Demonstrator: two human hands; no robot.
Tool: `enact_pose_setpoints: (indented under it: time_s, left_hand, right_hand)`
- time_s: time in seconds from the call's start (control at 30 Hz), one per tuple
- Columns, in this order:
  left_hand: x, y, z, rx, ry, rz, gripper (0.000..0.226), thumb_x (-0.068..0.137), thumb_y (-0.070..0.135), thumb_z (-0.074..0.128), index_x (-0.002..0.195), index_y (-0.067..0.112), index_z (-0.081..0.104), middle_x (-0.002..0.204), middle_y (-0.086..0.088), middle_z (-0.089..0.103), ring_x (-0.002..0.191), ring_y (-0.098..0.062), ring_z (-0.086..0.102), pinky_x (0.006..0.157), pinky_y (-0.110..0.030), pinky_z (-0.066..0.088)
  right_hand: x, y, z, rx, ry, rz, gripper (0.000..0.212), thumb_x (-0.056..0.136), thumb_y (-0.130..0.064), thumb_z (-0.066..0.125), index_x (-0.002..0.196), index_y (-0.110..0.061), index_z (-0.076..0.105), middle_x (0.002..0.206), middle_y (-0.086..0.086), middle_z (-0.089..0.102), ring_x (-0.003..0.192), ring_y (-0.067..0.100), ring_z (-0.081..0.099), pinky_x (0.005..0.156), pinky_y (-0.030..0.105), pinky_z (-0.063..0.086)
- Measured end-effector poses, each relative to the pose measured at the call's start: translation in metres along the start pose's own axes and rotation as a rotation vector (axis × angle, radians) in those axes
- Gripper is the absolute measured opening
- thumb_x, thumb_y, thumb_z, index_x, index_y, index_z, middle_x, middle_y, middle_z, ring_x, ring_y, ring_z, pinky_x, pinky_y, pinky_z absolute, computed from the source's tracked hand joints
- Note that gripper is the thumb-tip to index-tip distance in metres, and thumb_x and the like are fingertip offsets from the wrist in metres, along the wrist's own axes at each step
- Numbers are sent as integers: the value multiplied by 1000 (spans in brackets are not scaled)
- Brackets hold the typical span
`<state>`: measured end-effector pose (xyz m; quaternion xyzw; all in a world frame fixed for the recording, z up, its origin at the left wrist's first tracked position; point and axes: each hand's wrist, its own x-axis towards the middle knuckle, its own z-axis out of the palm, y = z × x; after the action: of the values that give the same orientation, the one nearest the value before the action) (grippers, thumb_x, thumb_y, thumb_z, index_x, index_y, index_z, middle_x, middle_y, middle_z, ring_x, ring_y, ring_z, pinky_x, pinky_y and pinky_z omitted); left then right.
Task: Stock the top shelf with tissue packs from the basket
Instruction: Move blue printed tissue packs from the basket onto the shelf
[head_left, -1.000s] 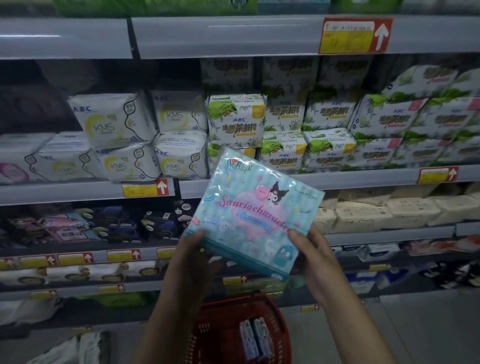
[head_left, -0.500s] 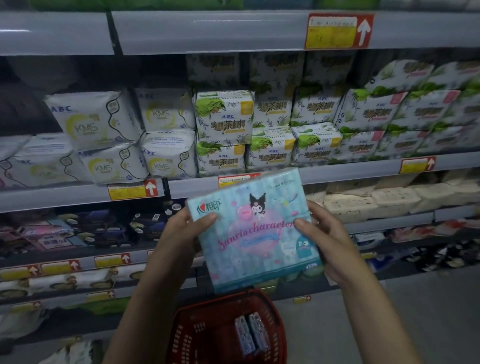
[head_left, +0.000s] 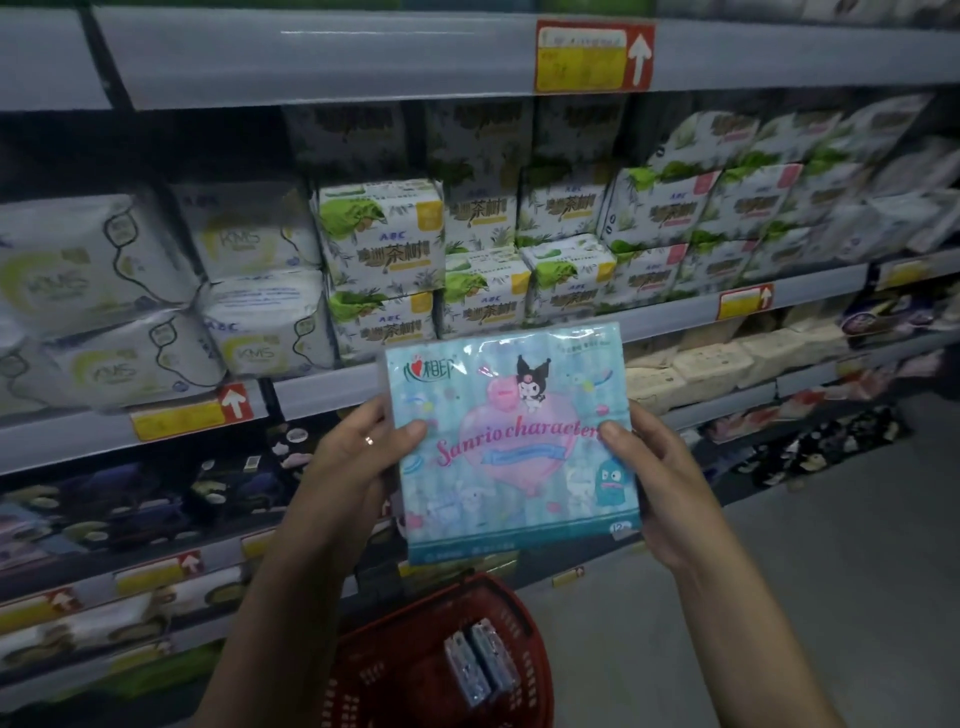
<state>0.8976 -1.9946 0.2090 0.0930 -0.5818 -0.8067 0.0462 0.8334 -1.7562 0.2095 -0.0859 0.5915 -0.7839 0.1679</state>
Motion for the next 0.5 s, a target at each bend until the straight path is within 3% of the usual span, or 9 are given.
enact_pose_setpoints:
  time_s: [0.13,0.23,0.3,0.5]
  left_hand:
    - [3,4,3,6,1,-2,87,36,55,92,112,17,67,112,-12,71,100,-32,70,81,-46,59]
    - [5,6,7,4,35,2,62,55,45,87,109,19,69,111,-11,72,101,-32,69,82,-48,58]
    - [6,7,13,-1,58,-2,44,71,31,71,112,17,66,110,-12,72,101,-34,69,84,-51,56]
    - [11,14,40,31,128,47,43,72,26,64,114,17,64,109,-13,72,100,-35,69,89,-58,52]
  right_hand:
    - [5,-2,1,-3,-10,-1,70,39,-56,89,99,-24,70,100,8,73,86,22,71,61,30,57]
    - [11,-4,-2,5,-30,-1,72,40,-56,89,101,-21,69,100,9,73,87,23,71,61,30,57]
    - [16,-7,-7,7,-47,-3,71,41,-55,89,101,-22,70,102,10,72,88,24,71,62,31,57]
    - [37,-23,-29,5,-108,-20,70,33,-58,89,94,-29,72,99,7,74,84,23,72,59,31,57]
